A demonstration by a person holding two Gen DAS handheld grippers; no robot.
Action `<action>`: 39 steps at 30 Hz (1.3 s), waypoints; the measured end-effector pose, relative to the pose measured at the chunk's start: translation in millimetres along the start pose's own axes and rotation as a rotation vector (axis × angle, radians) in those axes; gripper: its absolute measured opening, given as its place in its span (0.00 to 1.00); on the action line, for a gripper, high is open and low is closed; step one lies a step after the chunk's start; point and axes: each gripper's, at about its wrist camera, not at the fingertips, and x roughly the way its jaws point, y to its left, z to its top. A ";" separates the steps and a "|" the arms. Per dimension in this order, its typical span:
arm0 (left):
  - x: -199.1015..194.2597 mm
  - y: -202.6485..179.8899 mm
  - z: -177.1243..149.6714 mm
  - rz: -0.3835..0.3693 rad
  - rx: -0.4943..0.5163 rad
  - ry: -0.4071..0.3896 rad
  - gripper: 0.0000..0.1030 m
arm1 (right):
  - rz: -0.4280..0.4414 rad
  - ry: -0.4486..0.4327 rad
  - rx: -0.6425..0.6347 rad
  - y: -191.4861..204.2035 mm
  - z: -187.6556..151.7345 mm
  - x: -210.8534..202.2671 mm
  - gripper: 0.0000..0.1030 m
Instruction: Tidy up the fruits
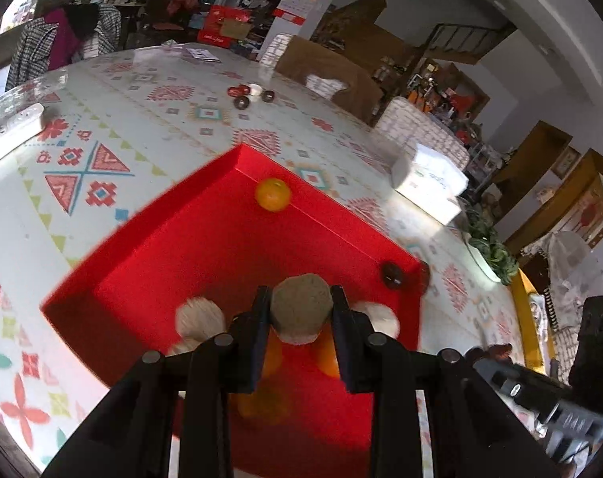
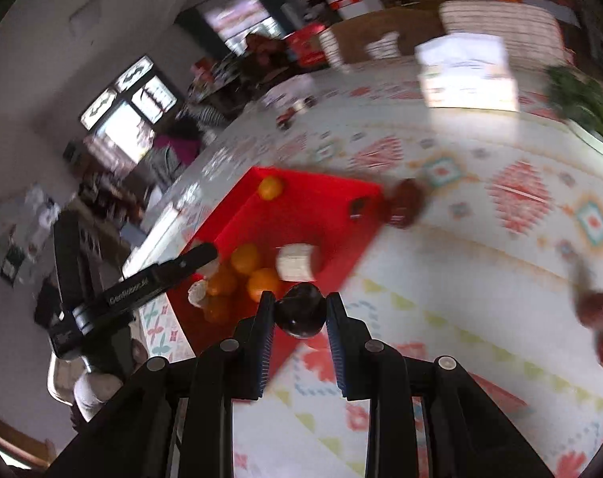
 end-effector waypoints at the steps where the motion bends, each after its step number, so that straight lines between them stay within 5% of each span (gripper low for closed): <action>1: 3.2 3.6 5.4 0.018 0.000 0.002 0.27 | -0.007 0.012 -0.016 6.9 1.6 9.3 0.28; 10: 22.4 23.2 27.2 0.057 -0.020 0.027 0.28 | -0.036 0.093 -0.116 42.0 -3.9 64.7 0.29; 15: 6.3 22.5 26.9 0.041 -0.033 -0.018 0.50 | -0.065 0.102 -0.169 54.6 -7.3 74.5 0.29; 16: 3.6 21.8 27.4 0.041 -0.033 -0.025 0.52 | -0.063 0.102 -0.172 54.5 -8.7 72.7 0.32; 19: -12.6 17.5 24.8 0.015 -0.042 -0.054 0.59 | -0.058 0.076 -0.167 55.2 -8.6 67.5 0.60; 23: -32.1 9.1 17.4 -0.024 -0.044 -0.087 0.62 | -0.062 0.035 -0.156 54.0 -6.9 48.6 0.62; 31: -57.2 -2.9 -3.8 -0.103 -0.047 -0.128 0.69 | -0.276 -0.122 -0.027 -16.2 19.6 -3.9 0.62; 39: -43.0 -10.8 -10.7 -0.117 -0.030 -0.095 0.69 | -0.328 -0.105 0.087 -69.6 44.3 21.0 0.61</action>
